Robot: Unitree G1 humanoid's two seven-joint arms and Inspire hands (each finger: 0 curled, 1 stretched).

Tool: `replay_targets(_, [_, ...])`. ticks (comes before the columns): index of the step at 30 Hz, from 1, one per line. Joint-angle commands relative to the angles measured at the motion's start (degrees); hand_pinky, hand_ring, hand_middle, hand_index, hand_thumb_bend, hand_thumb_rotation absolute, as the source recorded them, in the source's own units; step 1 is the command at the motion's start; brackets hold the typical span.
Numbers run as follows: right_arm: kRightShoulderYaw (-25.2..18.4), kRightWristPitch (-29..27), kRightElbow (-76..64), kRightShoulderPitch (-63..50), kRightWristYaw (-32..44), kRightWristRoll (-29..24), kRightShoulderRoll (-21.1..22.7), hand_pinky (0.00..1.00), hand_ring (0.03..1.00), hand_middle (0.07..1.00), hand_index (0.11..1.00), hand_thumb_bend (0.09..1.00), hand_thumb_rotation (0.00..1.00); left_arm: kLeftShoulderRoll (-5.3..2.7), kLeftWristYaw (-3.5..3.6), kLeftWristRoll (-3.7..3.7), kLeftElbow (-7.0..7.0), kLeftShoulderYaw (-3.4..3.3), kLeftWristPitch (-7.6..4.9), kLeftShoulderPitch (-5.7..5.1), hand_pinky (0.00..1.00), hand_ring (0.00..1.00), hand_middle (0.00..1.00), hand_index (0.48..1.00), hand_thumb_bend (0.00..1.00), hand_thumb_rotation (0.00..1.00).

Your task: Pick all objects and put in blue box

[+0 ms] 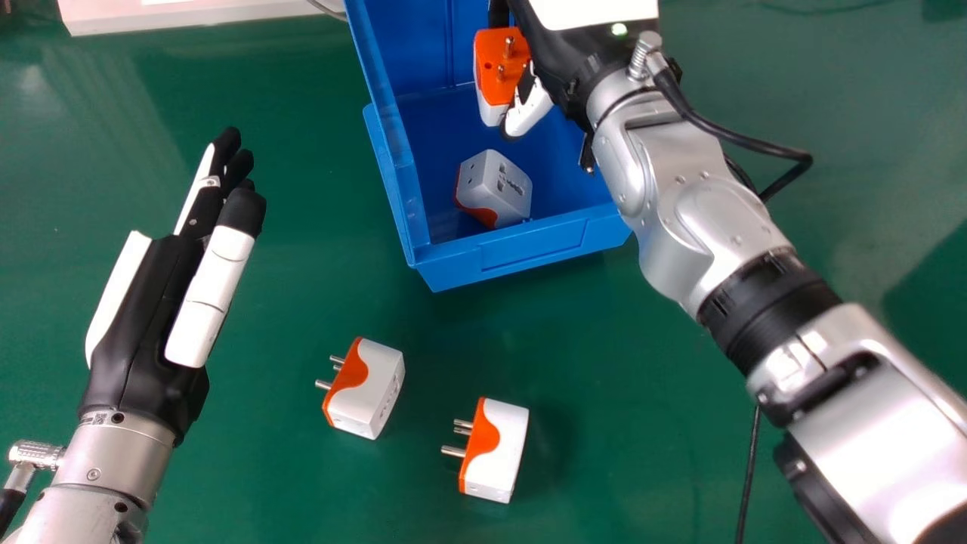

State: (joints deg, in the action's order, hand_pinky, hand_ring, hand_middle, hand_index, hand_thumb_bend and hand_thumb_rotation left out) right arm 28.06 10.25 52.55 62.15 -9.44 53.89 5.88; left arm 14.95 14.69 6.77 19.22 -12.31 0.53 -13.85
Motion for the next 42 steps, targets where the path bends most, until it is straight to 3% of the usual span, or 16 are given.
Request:
replay_targets(1, [0.6,-0.8,1.7,4.2,-2.3,-0.6,-0.3,0.33,0.439,0.525,0.465,0.498,0.00,-0.11,-0.20,0.06,1.45,0.12,-1.19,-0.32,0.96,1.00,1.00,1.000,0.84,0.97])
replay_targets(10, [2.2,-0.9,4.7,5.1,-3.4,-2.6,-1.3,0.34,0.445,0.531,0.460,0.499,0.00,-0.20,-0.31,0.08,2.42,0.28,-0.59,-0.56,0.96,1.00,1.00,1.000,0.84,0.96])
replay_targets(16, [2.2,-1.6,5.1,5.0,-3.1,-4.4,-2.3,0.34,0.445,0.532,0.464,0.499,0.00,-0.19,-0.32,-0.11,1.63,0.32,-0.93,-0.33,0.96,1.00,1.00,1.000,0.83,0.96])
replay_targets(26, [5.5,-4.3,3.3,2.7,-2.9,-4.0,-2.5,0.35,0.444,0.525,0.473,0.500,0.00,-0.14,-0.71,-0.44,2.65,0.71,-0.27,-0.50,0.96,1.00,1.00,1.000,0.83,0.96])
replay_targets(29, [5.4,-4.5,2.4,2.5,-2.5,-4.7,-2.5,0.35,0.446,0.527,0.473,0.500,0.00,-0.06,-0.74,-0.51,2.15,0.76,-0.57,-0.38,0.96,1.00,1.00,1.000,0.83,0.96])
replay_targets(33, [5.1,-4.7,2.6,2.2,-3.3,-5.3,-2.5,0.35,0.448,0.528,0.471,0.500,0.00,-0.01,-0.86,-0.58,2.99,0.86,-0.17,-0.67,0.96,1.00,1.00,1.000,0.83,0.96])
replay_targets(42, [4.9,-3.1,2.0,1.0,-2.0,-6.9,-2.9,0.35,0.451,0.534,0.467,0.499,0.00,0.06,-0.82,-0.61,2.67,0.88,-0.29,-0.48,0.96,1.00,1.00,1.000,0.82,0.96])
